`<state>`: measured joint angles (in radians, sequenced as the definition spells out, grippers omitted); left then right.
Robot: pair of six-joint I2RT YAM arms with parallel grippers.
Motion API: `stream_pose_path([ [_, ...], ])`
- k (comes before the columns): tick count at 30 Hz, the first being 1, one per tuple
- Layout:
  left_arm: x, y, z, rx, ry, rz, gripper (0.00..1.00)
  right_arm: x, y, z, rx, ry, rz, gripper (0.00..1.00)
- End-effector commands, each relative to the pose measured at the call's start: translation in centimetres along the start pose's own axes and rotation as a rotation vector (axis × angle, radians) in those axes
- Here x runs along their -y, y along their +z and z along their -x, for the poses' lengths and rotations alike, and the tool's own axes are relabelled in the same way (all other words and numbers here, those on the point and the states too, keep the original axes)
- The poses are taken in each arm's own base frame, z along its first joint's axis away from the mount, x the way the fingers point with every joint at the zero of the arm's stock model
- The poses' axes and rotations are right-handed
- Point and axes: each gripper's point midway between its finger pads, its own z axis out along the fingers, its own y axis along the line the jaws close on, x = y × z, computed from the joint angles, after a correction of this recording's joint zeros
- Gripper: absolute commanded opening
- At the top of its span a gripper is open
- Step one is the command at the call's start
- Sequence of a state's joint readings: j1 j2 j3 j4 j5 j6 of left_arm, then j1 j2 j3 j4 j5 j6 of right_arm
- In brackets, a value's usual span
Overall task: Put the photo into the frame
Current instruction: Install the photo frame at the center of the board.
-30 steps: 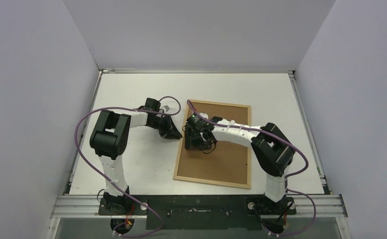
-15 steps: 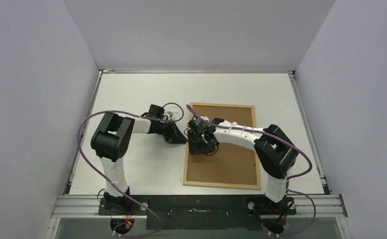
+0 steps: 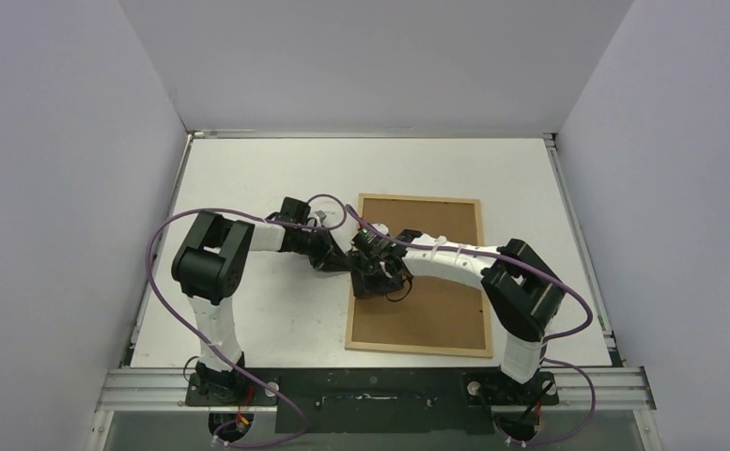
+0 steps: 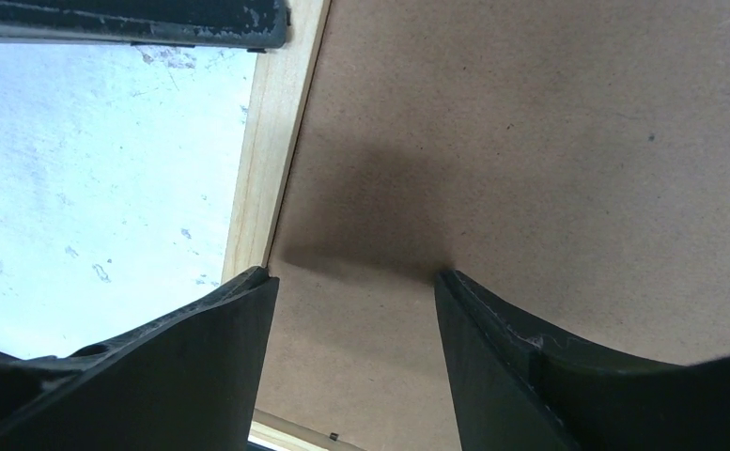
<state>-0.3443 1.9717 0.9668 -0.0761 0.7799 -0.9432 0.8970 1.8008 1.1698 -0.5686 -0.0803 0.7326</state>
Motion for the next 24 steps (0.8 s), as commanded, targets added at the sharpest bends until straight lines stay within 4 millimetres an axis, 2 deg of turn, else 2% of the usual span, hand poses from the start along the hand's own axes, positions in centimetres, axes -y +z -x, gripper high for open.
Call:
stream_pose_path([
  [1,-5.7,1.7,-0.3,0.029,-0.064,0.202,0.0,0.1,0.6,-2.7,-0.071,-0.042,-0.01,0.65],
  [7,-6.1,1.6,-0.2,0.03,-0.072,0.218,0.0,1.0,1.0,-4.4,-0.101,-0.092,-0.047,0.69],
  [24,-6.6,1.3,-0.2,0.033,-0.07,0.249,0.0,2.0,2.1,-6.9,-0.128,-0.18,-0.124,0.68],
])
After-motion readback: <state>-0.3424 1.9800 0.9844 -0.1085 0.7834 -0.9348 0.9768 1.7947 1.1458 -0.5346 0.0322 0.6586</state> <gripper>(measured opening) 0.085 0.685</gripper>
